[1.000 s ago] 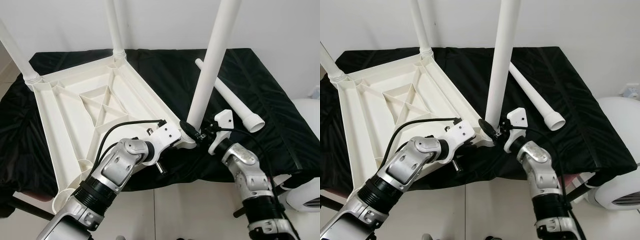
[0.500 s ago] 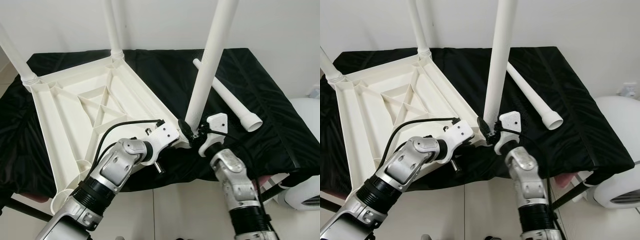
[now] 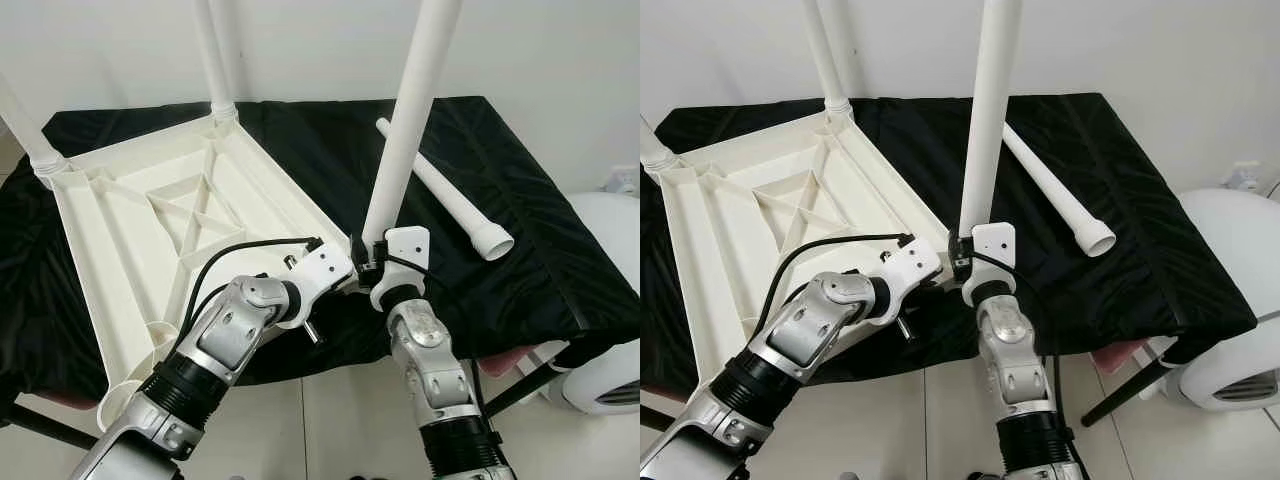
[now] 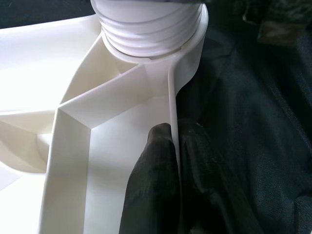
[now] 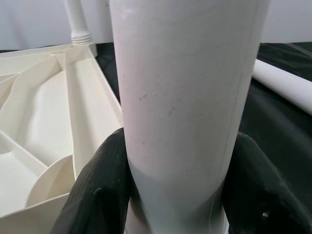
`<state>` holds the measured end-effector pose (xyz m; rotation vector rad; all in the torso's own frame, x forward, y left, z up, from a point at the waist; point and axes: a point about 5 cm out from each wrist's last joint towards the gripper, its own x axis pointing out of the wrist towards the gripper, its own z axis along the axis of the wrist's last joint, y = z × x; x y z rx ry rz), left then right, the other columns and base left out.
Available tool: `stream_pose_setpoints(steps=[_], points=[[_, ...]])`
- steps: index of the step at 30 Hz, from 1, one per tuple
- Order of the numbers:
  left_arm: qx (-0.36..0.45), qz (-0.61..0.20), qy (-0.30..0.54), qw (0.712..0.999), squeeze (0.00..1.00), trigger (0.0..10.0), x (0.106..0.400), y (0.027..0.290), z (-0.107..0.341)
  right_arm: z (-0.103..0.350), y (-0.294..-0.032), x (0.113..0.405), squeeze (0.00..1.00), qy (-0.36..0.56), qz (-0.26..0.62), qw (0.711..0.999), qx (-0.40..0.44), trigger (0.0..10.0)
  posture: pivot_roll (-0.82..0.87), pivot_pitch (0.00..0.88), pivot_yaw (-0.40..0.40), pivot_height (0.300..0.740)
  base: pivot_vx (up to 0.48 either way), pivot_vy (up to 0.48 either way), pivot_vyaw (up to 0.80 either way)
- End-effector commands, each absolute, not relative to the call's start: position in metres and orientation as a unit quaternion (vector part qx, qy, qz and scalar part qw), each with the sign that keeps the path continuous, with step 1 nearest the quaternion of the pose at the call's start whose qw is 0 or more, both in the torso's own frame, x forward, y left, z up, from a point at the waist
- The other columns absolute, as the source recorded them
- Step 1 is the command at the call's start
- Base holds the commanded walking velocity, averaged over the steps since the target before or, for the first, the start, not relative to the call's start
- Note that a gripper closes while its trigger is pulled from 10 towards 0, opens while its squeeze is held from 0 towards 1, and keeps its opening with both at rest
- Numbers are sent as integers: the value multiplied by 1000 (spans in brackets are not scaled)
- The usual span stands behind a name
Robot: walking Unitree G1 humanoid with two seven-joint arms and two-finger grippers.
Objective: Building children table
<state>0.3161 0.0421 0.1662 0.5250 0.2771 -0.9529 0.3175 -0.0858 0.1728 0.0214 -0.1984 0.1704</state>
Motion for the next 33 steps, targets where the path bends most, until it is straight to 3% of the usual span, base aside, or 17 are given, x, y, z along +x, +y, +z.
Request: stream_pose_setpoints(steps=[1,5,6,7,8,24,25,33], points=[[255,-458,145,839,0,10000,312,36,157,176,-66,317,0,-96,109,989,24,10000,-84,123,29,740,0,0,0],[255,-459,145,838,0,10000,312,36,157,177,-72,319,12,-100,113,988,27,10000,-86,126,32,740,0,0,0],[256,-459,146,838,0,10000,312,37,157,177,-75,320,565,-100,112,988,24,10000,-87,126,32,740,0,0,0],[256,-459,146,838,0,10000,312,37,157,177,-75,320,565,-100,112,988,24,10000,-87,126,32,740,0,0,0],[256,-459,146,838,0,10000,312,37,157,178,-77,320,1000,-104,118,987,30,10000,-86,127,31,740,0,0,0],[255,-457,145,840,0,10000,313,37,158,183,-103,321,1000,-113,202,973,16,10000,-88,126,33,740,0,0,0],[256,-458,145,839,0,10000,313,37,158,184,-112,323,0,-108,227,968,13,10000,-88,127,33,740,0,0,0],[256,-459,144,838,0,10000,313,36,159,179,-132,323,0,-84,317,944,-18,10000,-94,124,34,740,0,0,0]])
